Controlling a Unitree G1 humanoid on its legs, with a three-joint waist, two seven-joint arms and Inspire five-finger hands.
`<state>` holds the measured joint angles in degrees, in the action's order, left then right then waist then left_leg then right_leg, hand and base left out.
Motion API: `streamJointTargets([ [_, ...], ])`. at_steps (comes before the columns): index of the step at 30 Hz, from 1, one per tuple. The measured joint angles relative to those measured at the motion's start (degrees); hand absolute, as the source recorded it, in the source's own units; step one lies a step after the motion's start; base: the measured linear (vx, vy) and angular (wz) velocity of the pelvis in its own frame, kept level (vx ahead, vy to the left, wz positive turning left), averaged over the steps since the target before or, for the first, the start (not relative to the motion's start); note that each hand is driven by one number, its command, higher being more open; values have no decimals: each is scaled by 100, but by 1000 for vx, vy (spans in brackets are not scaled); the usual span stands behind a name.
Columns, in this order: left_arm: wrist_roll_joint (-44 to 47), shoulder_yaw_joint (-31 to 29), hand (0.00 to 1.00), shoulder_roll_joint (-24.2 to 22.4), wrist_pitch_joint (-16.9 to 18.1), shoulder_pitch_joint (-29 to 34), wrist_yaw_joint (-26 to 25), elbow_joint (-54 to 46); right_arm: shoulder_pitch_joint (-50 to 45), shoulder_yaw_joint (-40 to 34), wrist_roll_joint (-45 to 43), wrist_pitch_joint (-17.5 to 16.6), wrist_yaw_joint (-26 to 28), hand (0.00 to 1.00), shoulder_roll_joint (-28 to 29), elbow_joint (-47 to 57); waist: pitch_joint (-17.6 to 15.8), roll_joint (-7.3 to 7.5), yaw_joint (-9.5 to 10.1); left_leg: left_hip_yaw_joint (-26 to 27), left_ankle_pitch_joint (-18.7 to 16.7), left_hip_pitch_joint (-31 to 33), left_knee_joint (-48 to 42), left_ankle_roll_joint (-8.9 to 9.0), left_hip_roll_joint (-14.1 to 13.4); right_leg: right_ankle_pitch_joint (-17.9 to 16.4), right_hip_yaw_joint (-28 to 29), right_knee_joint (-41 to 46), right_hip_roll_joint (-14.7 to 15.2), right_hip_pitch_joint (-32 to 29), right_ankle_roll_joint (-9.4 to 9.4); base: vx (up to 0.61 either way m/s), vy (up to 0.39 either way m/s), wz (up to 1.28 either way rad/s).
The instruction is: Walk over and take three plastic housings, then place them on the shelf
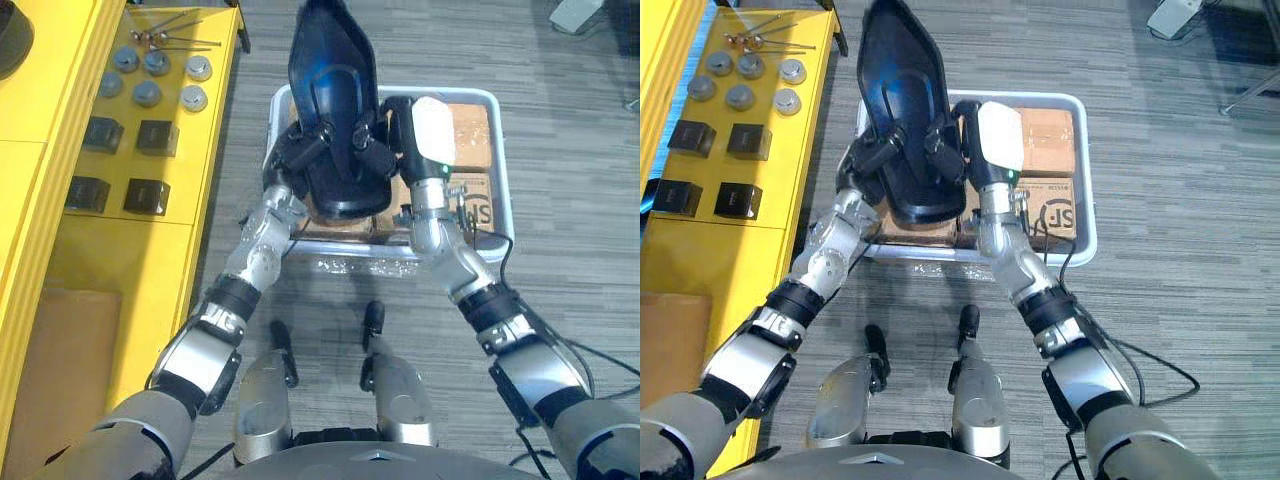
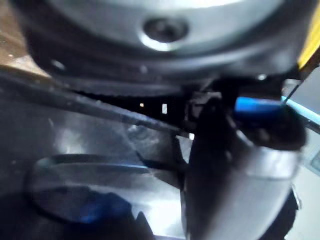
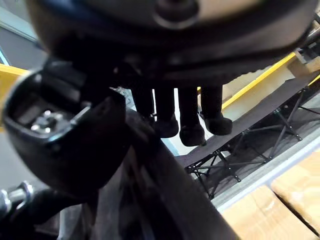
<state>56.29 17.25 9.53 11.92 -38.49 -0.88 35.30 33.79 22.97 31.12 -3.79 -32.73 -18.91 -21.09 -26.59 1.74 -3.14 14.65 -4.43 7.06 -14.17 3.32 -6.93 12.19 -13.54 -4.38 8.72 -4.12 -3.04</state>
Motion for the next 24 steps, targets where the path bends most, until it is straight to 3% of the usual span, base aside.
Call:
streamJointTargets([
  [6, -92, 136, 0, -81, -2, 742, 187, -90, -914, -37, 20, -59, -27, 0, 226, 181, 38, 82, -17, 139, -2, -355, 177, 12, 21, -50, 57, -3, 4, 205, -26, 8, 15, -10],
  [7, -143, 147, 0, -96, -2, 950, 171, -214, -1067, -37, 27, -105, -52, 100, 295, 184, 59, 113, -18, 140, 1, -424, 217, 19, 20, -70, 56, -4, -1, 258, -30, -5, -3, -5],
  [12, -327, 113, 0, -204, 5, 1692, -7, -718, -1711, -37, -8, -251, -260, 100, 533, 412, 285, 207, 21, 129, 8, -579, 345, 44, 25, -117, 16, -10, -9, 369, -37, -1, 1, 1],
  [17, -1371, -87, 0, -327, 173, 2239, -663, -1284, -2432, -45, -325, -284, -533, 100, 672, 771, 700, 238, 104, 108, 2, -782, 441, 56, 33, -195, -29, -15, -8, 550, -61, 5, 2, 2],
  [21, -2817, -300, 0, -392, 307, 2769, -1265, -2179, -2976, -191, -1120, -345, -544, 100, 874, 1294, 1072, 214, 137, 113, 9, -881, 533, 70, 48, -236, -49, -15, -9, 600, -79, 0, 0, 0],
  [24, -4274, -574, 0, -497, 375, 3185, -1742, -2755, -3341, -507, -2209, -753, -140, 100, 909, 1761, 1226, 163, 146, 132, 7, -981, 558, 72, 55, -262, -46, -15, -5, 672, -95, -19, 4, -2],
])
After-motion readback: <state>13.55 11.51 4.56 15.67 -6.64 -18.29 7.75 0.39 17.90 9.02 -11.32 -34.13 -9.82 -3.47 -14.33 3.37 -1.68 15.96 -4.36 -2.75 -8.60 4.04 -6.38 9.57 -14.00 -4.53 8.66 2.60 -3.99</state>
